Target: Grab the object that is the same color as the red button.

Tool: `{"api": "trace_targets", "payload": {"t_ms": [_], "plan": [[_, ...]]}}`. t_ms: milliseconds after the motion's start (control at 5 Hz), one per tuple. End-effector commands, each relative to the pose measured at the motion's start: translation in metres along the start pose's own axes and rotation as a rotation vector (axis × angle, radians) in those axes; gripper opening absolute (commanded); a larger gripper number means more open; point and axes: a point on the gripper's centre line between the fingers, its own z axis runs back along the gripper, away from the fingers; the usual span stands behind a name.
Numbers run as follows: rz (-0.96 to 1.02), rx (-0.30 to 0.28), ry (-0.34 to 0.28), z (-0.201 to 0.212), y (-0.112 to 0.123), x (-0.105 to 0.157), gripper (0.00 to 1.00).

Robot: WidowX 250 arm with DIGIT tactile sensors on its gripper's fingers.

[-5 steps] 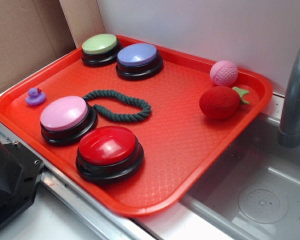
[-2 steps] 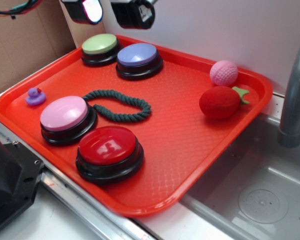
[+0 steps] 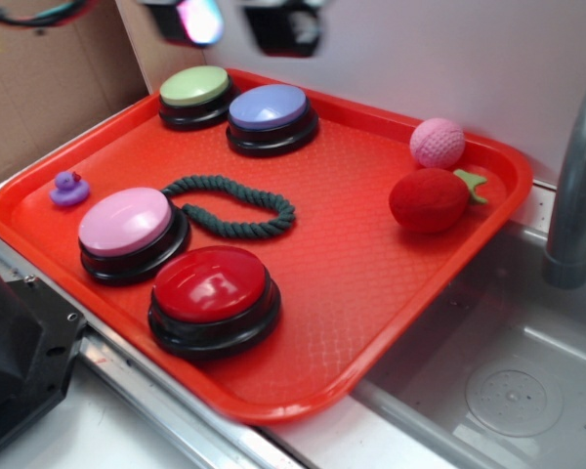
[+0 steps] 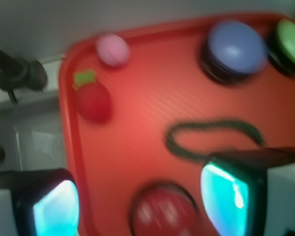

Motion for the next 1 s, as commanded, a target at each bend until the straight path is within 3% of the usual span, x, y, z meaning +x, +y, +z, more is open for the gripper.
{"api": "trace_targets", "payload": {"t_ms": [0, 400, 600, 800], "plan": [[-0.025, -0.076, -0.030, -0.055, -0.020, 0.022, 1.00], [-0.046, -0.036, 0.008, -0.087, -0.011, 0.044, 1.00], [-0.084, -0.091, -0.006, -0.093, -0.022, 0.055, 1.00], [-0.153, -0.093, 0.026, -0.104, -0.039, 0.058, 1.00]]}}
